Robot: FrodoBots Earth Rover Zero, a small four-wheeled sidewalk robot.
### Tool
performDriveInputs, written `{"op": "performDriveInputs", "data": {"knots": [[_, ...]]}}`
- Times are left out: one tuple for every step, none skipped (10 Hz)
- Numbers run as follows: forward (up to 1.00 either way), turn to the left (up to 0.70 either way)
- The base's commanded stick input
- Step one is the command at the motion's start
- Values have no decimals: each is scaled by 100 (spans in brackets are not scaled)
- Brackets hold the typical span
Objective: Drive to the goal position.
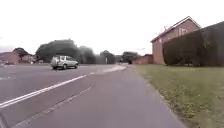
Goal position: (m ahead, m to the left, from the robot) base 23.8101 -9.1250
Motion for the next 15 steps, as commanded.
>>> {"op": "performDriveInputs", "data": {"knots": [[100,0],[100,0],[100,0],[100,0],[100,0],[100,0],[100,0],[100,-15],[100,-39],[100,-40],[100,-40],[100,-40],[100,-40],[100,-40],[100,-40]]}}
